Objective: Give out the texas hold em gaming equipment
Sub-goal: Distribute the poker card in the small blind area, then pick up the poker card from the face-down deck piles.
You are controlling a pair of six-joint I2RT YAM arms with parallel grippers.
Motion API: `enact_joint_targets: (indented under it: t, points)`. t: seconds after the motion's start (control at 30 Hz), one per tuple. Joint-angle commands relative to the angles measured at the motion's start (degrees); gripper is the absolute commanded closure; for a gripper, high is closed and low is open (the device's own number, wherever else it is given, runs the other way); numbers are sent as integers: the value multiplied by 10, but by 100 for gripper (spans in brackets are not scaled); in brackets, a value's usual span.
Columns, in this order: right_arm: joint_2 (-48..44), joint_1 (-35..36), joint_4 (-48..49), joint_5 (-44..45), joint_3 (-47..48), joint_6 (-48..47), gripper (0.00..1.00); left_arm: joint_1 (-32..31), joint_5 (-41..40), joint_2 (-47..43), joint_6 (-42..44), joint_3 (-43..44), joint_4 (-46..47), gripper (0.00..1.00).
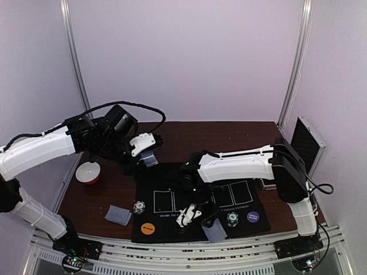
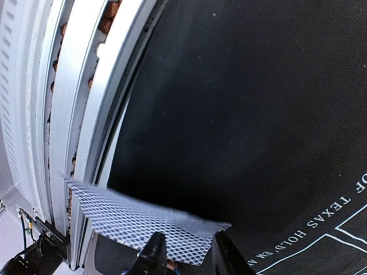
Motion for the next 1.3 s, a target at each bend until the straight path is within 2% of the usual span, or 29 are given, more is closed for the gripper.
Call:
enact_joint_targets:
  t: [0.0,0.2,0.33,0.47,0.63,0.67,0.7,0.73,0.77,0.87,0.97,1.03,1.13,1.27]
  points:
    - [2,-3,-6,5,-4,11,66,4,4,-11,-3,-3,22,53]
    - [-7,-2,15,17,-3,42,61,4,4,-13,-3,-3,22,53]
    - [-44,-2,70,24,3,83,54,5,4,-13,-3,-3,22,53]
    - [-132,-3,186,54,-7,153,43,5,0,-16,-3,-3,23,53]
    - [-261,-16,359,78,-82,220,34,5,-3,-21,0,-2,22,53]
    - [-285,-19,384,77,-103,228,30,5,-3,-22,0,-2,22,53]
    - [-309,-23,408,74,-126,235,22,5,-3,-24,0,-2,22,53]
    - [-337,-26,438,71,-152,240,7,5,-2,-25,1,-2,22,53]
    - [-366,-29,478,69,-182,251,1,5,-1,-26,1,-2,22,53]
    - [-450,-45,657,79,-280,377,0,5,6,-28,4,-3,22,53]
    - [-514,-78,851,109,-365,578,0,5,22,-31,12,0,22,53]
    - [-529,-109,937,71,-396,690,0,4,33,-35,19,5,22,53]
    - [-487,-159,948,-29,-366,838,0,4,47,-43,30,9,22,53]
    - [-411,-173,934,-134,-306,920,0,2,60,-51,38,11,22,53]
